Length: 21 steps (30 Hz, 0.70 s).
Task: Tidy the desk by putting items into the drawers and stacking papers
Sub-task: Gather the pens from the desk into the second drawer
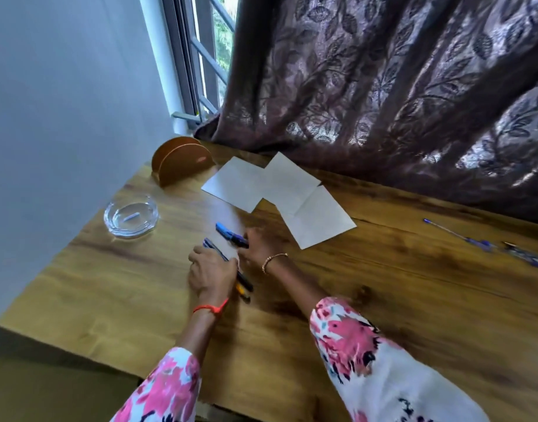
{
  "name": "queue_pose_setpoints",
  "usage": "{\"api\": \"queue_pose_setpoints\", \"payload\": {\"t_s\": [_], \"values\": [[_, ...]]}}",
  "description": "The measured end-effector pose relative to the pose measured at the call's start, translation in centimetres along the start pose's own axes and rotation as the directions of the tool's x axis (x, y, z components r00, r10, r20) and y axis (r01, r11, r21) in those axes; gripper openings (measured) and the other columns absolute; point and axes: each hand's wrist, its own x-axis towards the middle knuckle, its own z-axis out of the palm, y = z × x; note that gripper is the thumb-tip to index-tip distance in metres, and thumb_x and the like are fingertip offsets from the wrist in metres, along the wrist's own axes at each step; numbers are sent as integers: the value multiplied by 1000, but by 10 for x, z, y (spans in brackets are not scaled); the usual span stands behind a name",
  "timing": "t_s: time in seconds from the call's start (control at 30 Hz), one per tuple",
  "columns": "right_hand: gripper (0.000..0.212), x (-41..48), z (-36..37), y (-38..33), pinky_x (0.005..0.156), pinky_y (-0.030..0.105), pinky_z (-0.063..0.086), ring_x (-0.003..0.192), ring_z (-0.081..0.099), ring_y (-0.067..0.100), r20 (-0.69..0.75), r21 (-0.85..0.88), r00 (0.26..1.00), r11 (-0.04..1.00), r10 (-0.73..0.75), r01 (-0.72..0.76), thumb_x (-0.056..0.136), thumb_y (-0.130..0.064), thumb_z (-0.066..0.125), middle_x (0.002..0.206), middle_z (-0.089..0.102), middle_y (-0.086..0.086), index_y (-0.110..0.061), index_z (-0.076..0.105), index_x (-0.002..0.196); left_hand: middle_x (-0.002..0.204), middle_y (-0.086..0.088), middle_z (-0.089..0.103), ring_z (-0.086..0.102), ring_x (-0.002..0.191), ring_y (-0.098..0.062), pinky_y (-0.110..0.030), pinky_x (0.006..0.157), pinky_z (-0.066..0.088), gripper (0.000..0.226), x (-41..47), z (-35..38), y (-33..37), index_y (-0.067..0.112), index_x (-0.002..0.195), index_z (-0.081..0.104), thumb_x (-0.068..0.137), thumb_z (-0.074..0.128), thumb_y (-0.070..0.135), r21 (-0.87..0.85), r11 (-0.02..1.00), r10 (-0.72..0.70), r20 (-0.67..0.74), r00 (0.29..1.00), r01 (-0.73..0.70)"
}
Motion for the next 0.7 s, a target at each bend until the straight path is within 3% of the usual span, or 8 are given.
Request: {"api": "queue_pose_setpoints", "payload": {"t_s": [0.17, 0.27, 0.33, 0.47, 0.57, 0.63, 0.7], "values": [[35, -3, 1, 5, 82, 34, 38, 109, 51, 34, 36, 21, 999, 999, 25, -26, 87, -16, 56, 121, 52, 25, 5, 49, 114, 109, -31, 56, 55, 102, -45, -42, 82, 45, 40, 6, 4, 6, -13, 106, 51, 78, 61, 15, -25, 999, 31, 49, 998, -30], [24, -7, -3, 15, 63, 32, 35, 85, 53, 27, 35, 212, 998, 975, 59, -65, 88, -27, 57, 91, 52, 14, -8, 44, 98, 98, -34, 59, 56, 94, -47, -44, 75, 46, 25, 5, 6, 5, -13, 95, 58, 80, 57, 7, -87, 994, 73, 38, 997, -69], [30, -10, -7, 23, 51, 25, 30, 67, 46, 19, 35, 368, 991, 920, 128, -132, 88, -35, 56, 77, 45, 2, -12, 37, 93, 91, -37, 60, 57, 89, -48, -46, 74, 45, 21, 8, 10, 7, -16, 86, 59, 82, 53, 3, -189, 977, 110, 60, 992, -97], [8, -25, -15, 43, 49, 28, 40, 38, 45, 7, 11, 693, 972, 699, 234, -176, 86, -15, 51, 61, 48, 2, -16, 48, 79, 86, -28, 65, 63, 85, -42, -51, 79, 53, 24, 12, 27, 23, -5, 84, 63, 87, 52, 16, -493, 868, 92, 276, 957, 59], [5, -47, -30, 62, 36, 20, 34, 27, 39, 2, -33, 777, 955, 609, 295, -161, 86, -15, 56, 55, 45, 2, -11, 57, 83, 81, -18, 66, 66, 77, -33, -43, 78, 53, 17, -11, 34, 58, 2, 87, 63, 90, 51, 14, -698, 656, 162, 501, 850, 287], [10, -67, -42, 79, 32, 11, 31, 28, 44, -2, -70, 779, 940, 607, 333, -157, 86, -20, 59, 57, 49, -2, -12, 58, 92, 69, -16, 65, 67, 57, -24, -33, 57, 57, 24, -37, 31, 87, -1, 86, 60, 96, 40, 7, -706, 517, 183, 644, 743, 485], [7, -94, -54, 101, 30, 7, 27, 27, 43, -6, -107, 768, 919, 618, 380, -166, 85, -20, 62, 56, 47, -4, -16, 56, 85, 55, -13, 65, 63, 43, -21, -27, 37, 51, 32, -69, 33, 113, 3, 79, 56, 99, 33, 12, -628, 445, 223, 768, 600, 639]]}}
